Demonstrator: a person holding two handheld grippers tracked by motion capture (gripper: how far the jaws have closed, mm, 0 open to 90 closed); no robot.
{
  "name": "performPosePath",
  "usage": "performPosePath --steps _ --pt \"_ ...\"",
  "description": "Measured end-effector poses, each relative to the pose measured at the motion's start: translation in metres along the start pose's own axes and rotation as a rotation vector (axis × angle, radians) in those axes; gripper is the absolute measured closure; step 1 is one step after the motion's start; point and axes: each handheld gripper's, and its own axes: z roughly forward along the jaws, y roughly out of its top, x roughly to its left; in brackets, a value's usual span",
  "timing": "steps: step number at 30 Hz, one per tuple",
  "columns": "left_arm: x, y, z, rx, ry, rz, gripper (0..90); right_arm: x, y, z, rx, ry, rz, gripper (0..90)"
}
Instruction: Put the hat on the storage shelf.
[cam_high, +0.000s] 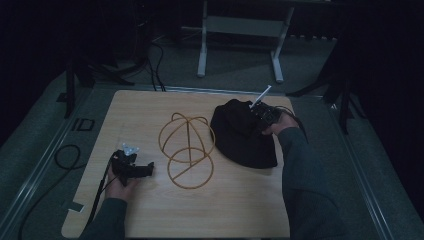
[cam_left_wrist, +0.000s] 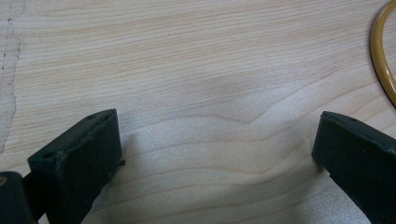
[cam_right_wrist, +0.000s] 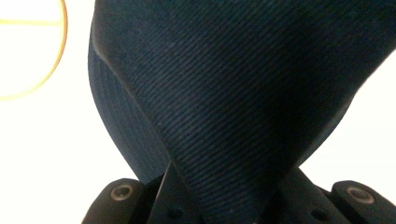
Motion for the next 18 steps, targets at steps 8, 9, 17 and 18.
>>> performPosePath --steps 8,9,17,18 --pt "0.0 0.0 0.0 0.0 0.0 0.0 1.6 0.004 -0.004 -0.01 -0.04 0.018 -0.021 87.0" --pt "0.0 0.0 0.0 0.0 0.0 0.0 1.6 0.005 -0.004 -0.011 -0.046 0.019 -0.024 87.0" --pt "0.0 0.0 0.0 0.001 0.0 0.001 1.6 0.011 -0.008 -0.02 -0.062 0.01 -0.053 87.1" --pt "0.0 0.0 0.0 0.001 0.0 0.001 1.6 0.012 -0.008 -0.021 -0.065 0.011 -0.059 87.1"
